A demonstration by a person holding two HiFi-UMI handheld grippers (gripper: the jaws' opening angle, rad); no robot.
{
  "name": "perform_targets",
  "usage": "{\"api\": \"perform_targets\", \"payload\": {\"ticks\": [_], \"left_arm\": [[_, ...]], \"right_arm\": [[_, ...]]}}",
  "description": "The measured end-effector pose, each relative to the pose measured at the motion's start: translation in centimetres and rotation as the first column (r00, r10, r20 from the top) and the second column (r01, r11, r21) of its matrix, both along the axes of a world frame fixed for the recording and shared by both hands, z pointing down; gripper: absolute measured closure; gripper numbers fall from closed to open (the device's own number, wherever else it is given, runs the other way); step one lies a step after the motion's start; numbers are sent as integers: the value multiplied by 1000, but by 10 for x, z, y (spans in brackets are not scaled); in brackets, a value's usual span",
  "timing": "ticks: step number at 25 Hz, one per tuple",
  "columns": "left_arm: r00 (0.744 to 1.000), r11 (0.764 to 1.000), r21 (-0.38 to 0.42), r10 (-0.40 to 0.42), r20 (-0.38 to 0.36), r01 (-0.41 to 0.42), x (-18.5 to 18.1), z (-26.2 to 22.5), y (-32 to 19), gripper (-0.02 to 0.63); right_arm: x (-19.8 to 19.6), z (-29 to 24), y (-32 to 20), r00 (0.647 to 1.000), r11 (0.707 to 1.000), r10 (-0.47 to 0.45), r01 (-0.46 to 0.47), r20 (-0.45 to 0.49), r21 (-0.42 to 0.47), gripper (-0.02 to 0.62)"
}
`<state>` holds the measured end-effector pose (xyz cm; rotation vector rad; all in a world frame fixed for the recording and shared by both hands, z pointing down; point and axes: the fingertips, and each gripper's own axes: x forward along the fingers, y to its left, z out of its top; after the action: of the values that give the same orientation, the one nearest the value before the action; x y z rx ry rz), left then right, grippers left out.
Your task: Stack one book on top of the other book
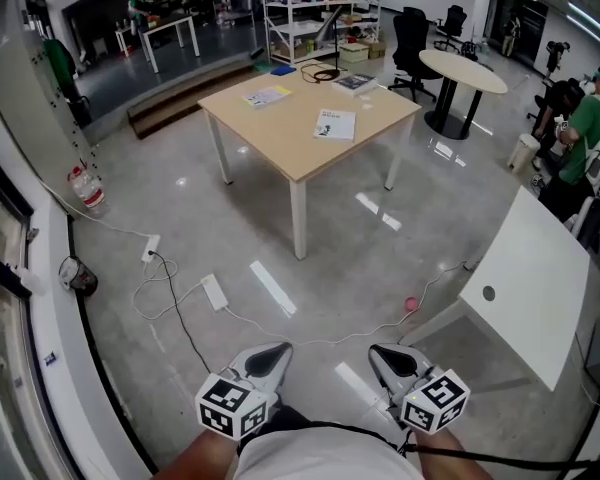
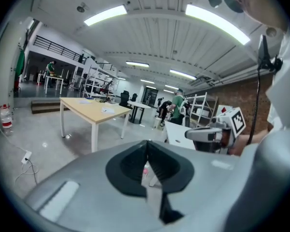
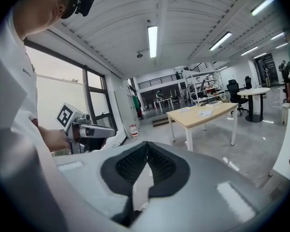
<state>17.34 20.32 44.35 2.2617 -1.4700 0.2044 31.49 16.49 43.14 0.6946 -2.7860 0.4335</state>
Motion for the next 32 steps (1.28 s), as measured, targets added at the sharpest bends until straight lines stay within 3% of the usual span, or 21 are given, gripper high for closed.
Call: {"api": "perform_targets", "payload": {"ticks": [7, 12, 21, 26, 32], "left_arm": [[997, 997, 28, 72, 11, -72, -67, -9, -65, 601], [1000, 999, 35, 28, -5, -28, -151, -18, -96, 601], [998, 997, 15, -69, -5, 69, -271, -12, -103, 601], [992, 992, 17, -128, -19, 129, -308, -13, -96, 601], [987, 988, 11, -156, -39, 156, -324, -7, -92, 601]], "right_arm": [[-61, -12, -47, 997, 997, 81, -81, -8, 7, 597], [-129, -16, -63, 997, 997, 76, -76, -26, 2, 597], [-224, -24, -91, 999, 999, 35, -35, -36, 3, 597], [-259, -22, -94, 998, 1000, -17, 16, -58, -2, 597], [-296, -21, -104, 994, 997, -80, 81, -70, 12, 597]]}}
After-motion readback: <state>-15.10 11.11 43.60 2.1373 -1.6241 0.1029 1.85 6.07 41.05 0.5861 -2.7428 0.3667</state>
